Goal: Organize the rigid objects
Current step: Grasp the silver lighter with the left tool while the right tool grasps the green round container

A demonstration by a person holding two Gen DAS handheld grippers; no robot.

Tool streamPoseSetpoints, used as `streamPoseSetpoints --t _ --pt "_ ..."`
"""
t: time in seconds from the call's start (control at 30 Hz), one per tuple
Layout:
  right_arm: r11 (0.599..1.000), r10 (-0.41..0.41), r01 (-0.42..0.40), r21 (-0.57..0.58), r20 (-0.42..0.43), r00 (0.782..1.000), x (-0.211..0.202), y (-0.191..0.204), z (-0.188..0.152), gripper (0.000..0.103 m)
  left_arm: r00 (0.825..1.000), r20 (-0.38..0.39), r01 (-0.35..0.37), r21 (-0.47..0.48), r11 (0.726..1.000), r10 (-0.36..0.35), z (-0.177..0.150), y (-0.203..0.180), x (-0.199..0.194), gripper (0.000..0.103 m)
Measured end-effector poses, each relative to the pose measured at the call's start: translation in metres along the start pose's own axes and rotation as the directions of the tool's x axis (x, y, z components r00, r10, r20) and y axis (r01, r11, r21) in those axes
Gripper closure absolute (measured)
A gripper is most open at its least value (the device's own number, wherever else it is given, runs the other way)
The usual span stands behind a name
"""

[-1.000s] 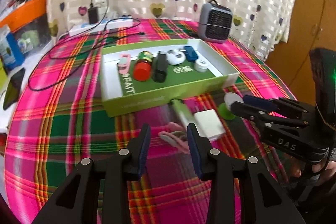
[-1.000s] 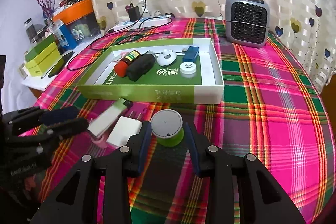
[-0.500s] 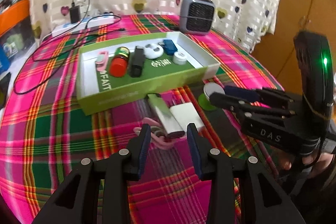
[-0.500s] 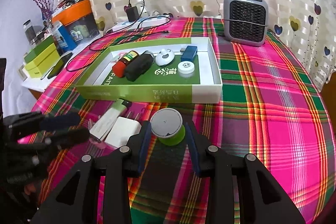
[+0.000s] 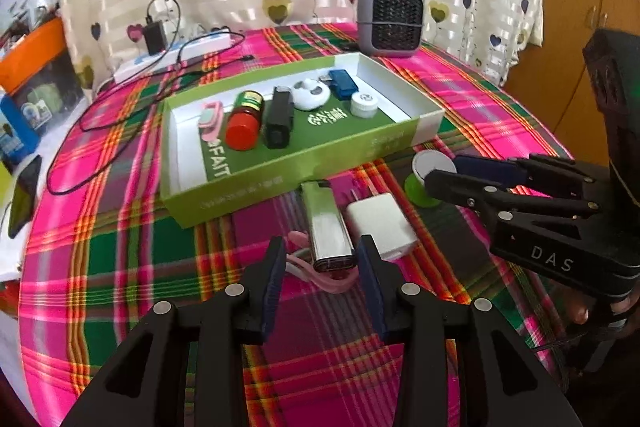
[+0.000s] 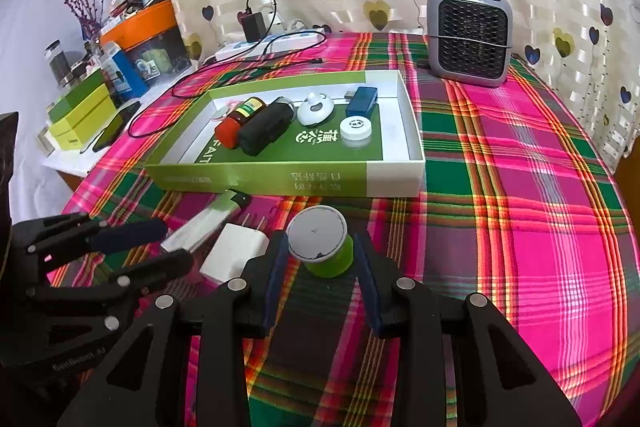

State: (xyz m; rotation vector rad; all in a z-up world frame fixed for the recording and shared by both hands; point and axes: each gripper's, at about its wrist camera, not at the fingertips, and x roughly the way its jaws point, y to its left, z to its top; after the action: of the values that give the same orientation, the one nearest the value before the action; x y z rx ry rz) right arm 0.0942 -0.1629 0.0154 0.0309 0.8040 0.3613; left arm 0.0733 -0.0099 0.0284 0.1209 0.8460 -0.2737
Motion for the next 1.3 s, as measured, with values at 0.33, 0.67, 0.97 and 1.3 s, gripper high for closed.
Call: streamPoseSetpoints --t 0.33,0.67,0.97,1.3 --pt "1.000 0.007 -0.007 0.007 -0.002 1.000 0.001 -0.001 0.001 0.068 1.000 -0.019 0.014 -0.041 0.999 -0.015 0.003 0.017 0.008 0.067" --pt "1.000 -0.027 0.027 0.013 -0.037 0.999 0.011 -0.004 0.001 0.058 0.999 -0.037 0.037 0.008 0.999 -0.036 0.016 0.015 0.020 0.067" --pt "1.000 -0.016 0.018 0.025 -0.048 0.999 0.015 -0.010 0.003 0.058 0.996 -0.082 0.041 0.047 0.998 -0.037 0.021 0.009 0.036 0.067" --pt "1.000 -0.013 0.014 0.012 -0.082 0.997 0.025 -0.008 0.006 0.058 0.993 -0.108 0.055 0.050 0.997 -0.050 0.025 0.008 0.047 0.067"
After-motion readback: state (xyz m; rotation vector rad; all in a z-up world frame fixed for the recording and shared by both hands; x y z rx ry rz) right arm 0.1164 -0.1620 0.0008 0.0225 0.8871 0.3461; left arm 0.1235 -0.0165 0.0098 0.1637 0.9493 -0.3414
